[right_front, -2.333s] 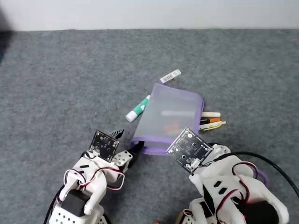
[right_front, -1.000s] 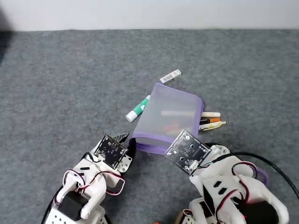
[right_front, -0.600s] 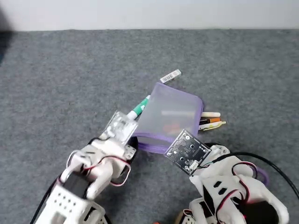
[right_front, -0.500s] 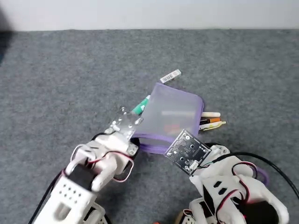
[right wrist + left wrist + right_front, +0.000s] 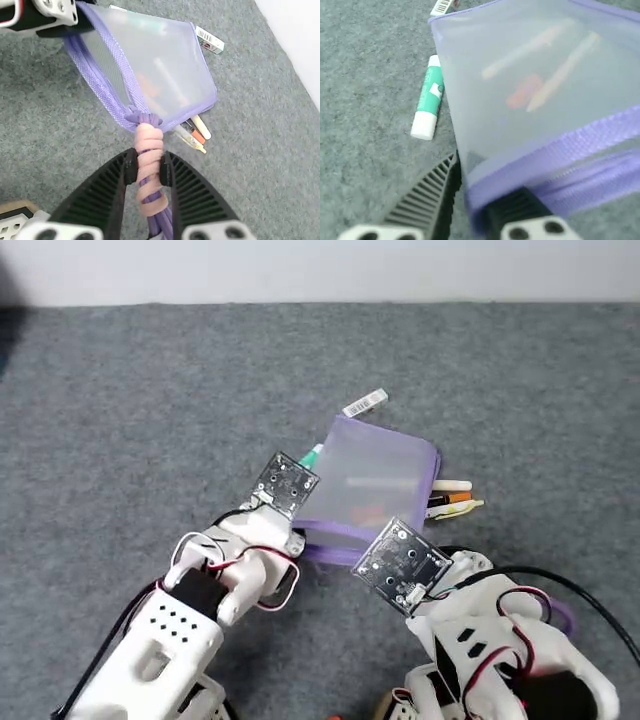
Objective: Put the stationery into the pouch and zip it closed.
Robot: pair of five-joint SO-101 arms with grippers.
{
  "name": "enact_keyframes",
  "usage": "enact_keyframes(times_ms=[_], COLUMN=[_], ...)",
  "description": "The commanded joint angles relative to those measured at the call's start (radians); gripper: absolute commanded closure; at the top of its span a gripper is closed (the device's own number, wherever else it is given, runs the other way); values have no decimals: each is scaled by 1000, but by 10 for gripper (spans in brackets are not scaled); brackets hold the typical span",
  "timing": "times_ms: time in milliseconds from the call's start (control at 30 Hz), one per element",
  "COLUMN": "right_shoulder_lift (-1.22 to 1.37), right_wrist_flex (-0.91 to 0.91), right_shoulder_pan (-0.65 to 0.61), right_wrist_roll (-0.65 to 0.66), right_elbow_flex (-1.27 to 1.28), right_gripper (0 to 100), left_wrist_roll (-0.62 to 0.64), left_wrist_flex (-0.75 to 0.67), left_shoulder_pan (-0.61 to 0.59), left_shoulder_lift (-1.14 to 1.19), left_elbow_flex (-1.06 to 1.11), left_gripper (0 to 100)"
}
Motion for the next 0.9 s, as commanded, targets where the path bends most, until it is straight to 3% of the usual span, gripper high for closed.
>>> enact_keyframes(times_ms=[0,167,333,500,633,867], right_shoulder_lift=[-8,-8,1,36,127,354], right_wrist_flex=[31,15,-79,-180,-219,-217], right_shoulder_pan=[-7,-4,-4,-8,-13,-211], right_wrist_roll=[2,3,3,0,-106,-239], right_elbow_flex=[-86,-163,-181,-153,-187,-301], right_gripper=[990,990,990,990,990,990], left_wrist_roll=[3,0,-69,-92,-126,-141], left_wrist_flex=[12,115,305,414,525,686], left_shoulder_pan=[0,-2,-6,-120,-201,-336], left_shoulder_lift=[-94,-233,-272,-265,-264,-267], left_elbow_flex=[-111,-226,-348,-483,-535,-596], left_gripper=[987,987,987,987,987,987])
